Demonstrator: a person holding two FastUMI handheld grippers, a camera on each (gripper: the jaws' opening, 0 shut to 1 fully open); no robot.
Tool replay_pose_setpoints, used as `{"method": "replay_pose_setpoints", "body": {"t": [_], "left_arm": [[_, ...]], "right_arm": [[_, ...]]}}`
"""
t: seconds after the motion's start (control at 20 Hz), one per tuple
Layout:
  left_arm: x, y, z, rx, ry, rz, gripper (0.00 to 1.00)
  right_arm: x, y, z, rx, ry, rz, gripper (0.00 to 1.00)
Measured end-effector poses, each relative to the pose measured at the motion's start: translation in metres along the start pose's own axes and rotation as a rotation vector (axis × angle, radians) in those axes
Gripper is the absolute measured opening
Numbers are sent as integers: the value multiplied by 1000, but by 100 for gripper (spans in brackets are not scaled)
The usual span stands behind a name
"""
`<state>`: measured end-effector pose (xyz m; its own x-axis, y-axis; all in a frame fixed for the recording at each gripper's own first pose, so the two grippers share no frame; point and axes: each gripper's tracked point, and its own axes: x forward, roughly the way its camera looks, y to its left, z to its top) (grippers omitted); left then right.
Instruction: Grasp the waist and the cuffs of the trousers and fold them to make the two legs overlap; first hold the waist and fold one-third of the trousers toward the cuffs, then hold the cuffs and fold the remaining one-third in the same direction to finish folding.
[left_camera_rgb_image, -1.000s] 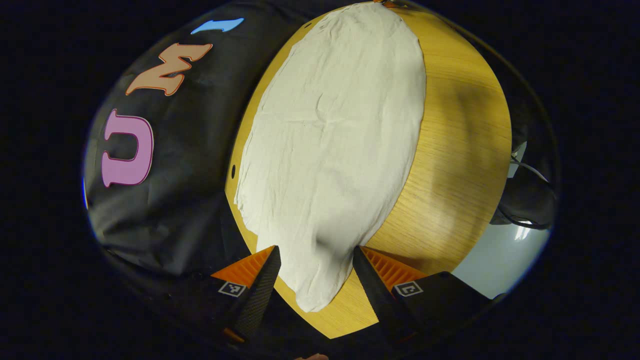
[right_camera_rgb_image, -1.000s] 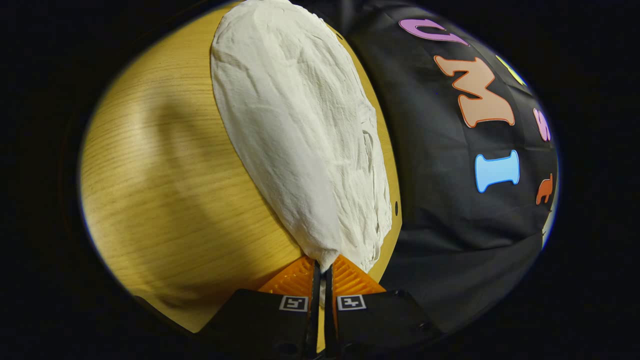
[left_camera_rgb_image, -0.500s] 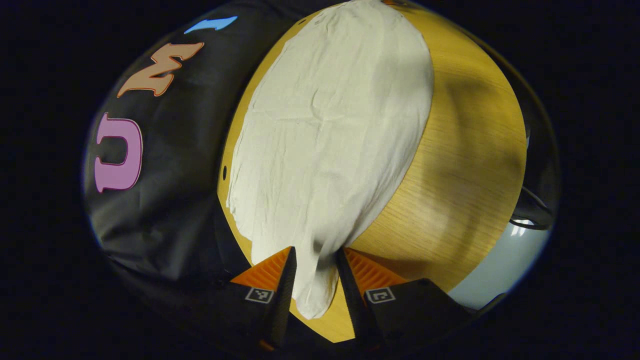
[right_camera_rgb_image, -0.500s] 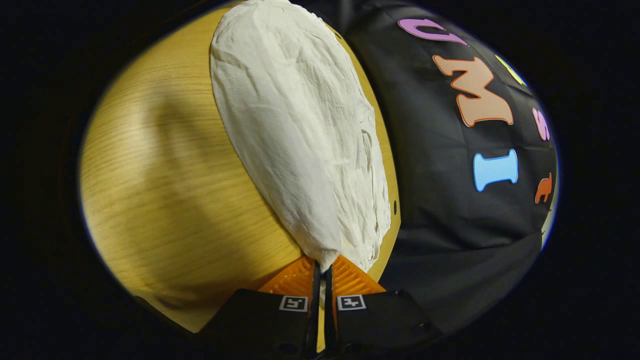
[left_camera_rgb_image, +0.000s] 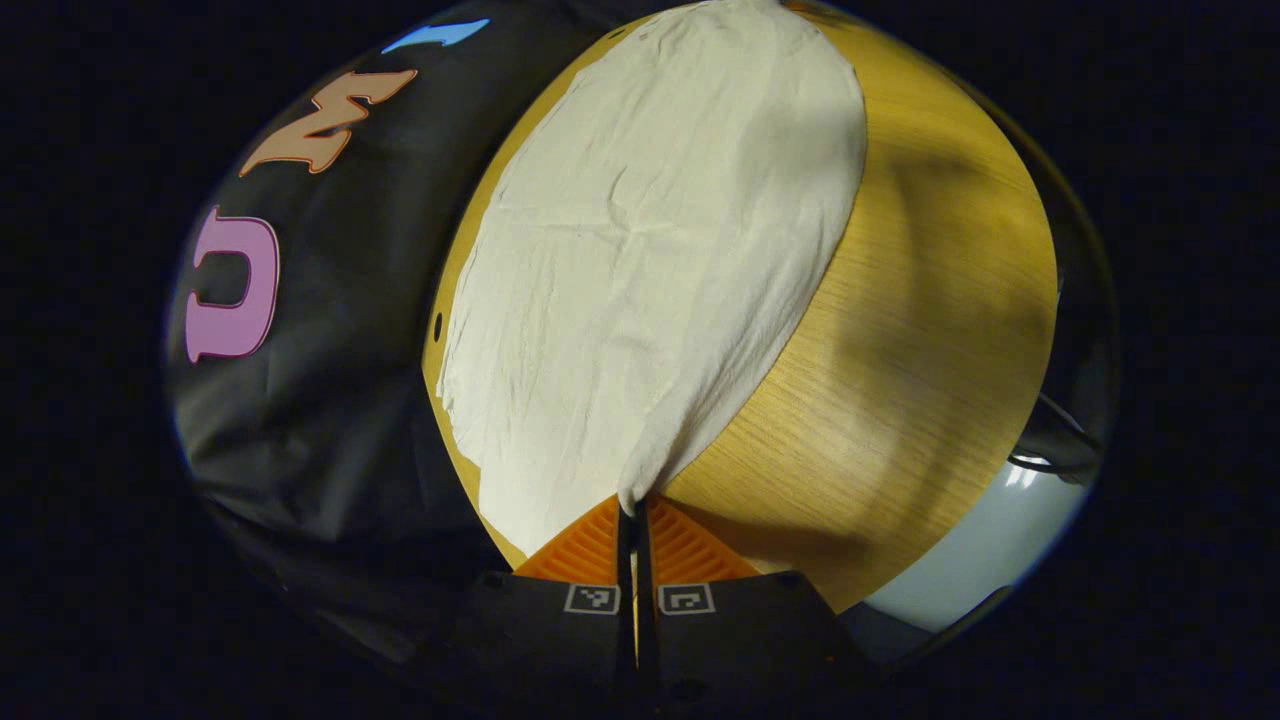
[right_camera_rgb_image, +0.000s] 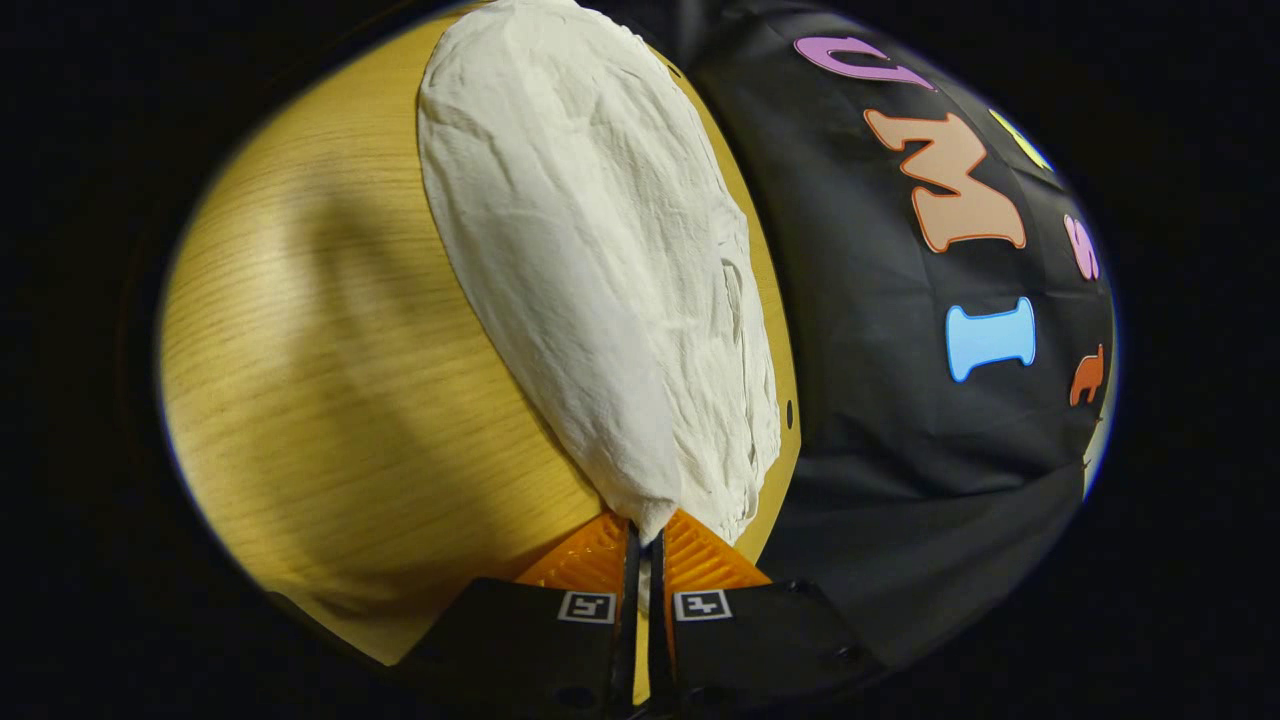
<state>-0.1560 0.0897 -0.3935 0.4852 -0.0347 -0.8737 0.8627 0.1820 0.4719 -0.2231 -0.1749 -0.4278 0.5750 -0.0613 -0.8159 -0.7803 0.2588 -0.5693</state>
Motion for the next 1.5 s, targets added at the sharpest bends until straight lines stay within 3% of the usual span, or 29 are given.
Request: {"method": "replay_pose_setpoints", "body": {"t": [0.2, 0.35, 0.6, 0.85, 0.95, 1.3, 1.5], "left_arm": [[2, 2, -1, -43, -3, 9, 0], [2, 6, -1, -169, -2, -23, 0], [-11, 32, 10, -347, -18, 23, 0], [-19, 78, 27, -447, -33, 105, 0], [-21, 95, 30, -470, -17, 141, 0], [-36, 150, 48, -583, 18, 285, 0], [-40, 156, 55, -600, 1, 309, 0]], "right_arm": [[-1, -3, -2, 106, 26, 23, 7], [-5, -24, 4, 125, 17, -30, 10], [-16, -64, 17, 201, -17, -101, 7], [-19, -103, 27, 316, -58, -162, 6], [-15, -112, 33, 385, -92, -147, 7], [2, -159, 45, 400, -193, -169, 7], [24, -183, 55, 452, -185, -170, 7]]}}
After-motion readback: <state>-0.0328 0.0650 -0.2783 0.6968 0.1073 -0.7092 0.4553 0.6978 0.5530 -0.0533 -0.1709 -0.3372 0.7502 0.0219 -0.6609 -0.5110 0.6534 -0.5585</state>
